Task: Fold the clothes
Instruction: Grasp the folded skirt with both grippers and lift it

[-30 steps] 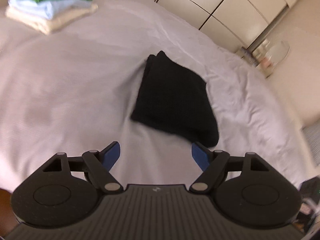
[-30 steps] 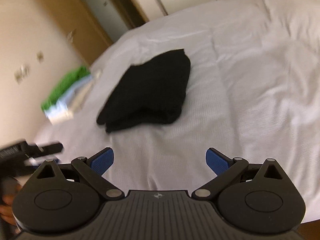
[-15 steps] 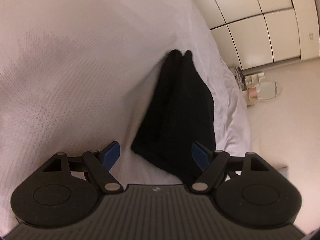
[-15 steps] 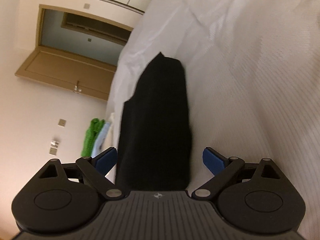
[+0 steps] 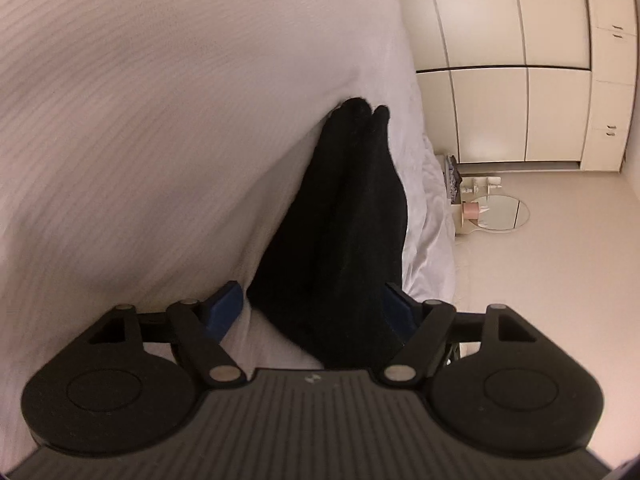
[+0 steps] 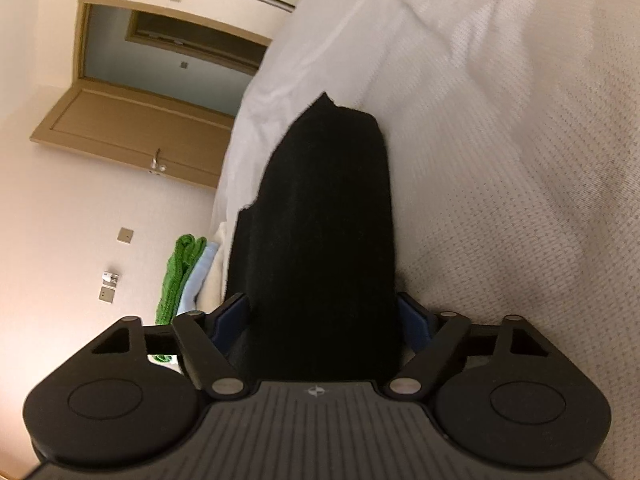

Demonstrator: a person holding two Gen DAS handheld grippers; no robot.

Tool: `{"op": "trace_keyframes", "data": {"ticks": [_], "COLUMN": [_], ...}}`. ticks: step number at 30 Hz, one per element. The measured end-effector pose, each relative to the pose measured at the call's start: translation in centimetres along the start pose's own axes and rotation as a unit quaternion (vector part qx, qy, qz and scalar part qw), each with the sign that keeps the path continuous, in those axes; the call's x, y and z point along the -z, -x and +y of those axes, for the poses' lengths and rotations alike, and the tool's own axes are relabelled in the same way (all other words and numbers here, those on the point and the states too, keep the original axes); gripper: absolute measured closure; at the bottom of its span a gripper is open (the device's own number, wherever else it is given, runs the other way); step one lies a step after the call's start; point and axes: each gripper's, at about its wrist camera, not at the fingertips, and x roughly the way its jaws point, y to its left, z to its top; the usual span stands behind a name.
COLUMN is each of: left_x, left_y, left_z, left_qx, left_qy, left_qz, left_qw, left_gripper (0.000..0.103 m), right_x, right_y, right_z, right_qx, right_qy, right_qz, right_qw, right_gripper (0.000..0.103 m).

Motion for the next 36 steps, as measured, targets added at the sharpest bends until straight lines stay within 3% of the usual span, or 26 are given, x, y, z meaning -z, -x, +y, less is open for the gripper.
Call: {"op": "trace_keyframes", "data": {"ticks": [8, 12, 20, 25, 31, 36], "left_x": [2.0, 2.1, 1.2, 1.8, -0.2, -2.1], "left_y": [-1.3, -2.9, -3.6, -3.7, -4.4, -5.5], "left_z": [1.1, 0.7, -0.2, -0.8, 0.3, -0.7], "left_qx": [0.025, 0.023, 0.024, 0.001, 0.031, 0.026], "left_qy": [0.065, 0.070, 0.048, -0.022, 0.007, -0.029], "left_qz": [-0.035, -0.061, -0.084, -0.087, -0.084, -0.057], "left_qw": [0.9969, 0.9954, 0.9950, 0.9960, 0.9959, 0.9976], "left_gripper": [0.031, 0.031, 0.034, 0.037, 0.042, 0.058], "right_x": [0.7, 0.9, -0.3, -2.1, -3.2, -3.6], "right_y": [0.8, 1.2, 0.6, -0.2, -2.5, -3.9], "right_z": [-0.7, -0.9, -1.0, -0.2, -0.8, -0.7], "right_qx": [-0.013, -0.015, -0.028, -0.013, -0.018, -0.022], "right_qy": [-0.016, -0.025, -0.043, -0.018, -0.008, 0.023], "right_qz": [-0.006, -0.010, -0.019, -0.031, 0.001, 0.024], "right_qw": [1.000, 1.000, 0.998, 0.999, 1.000, 0.999], "right_gripper": [0.027, 0.028, 0.027, 0.030, 0.033, 0.049]}}
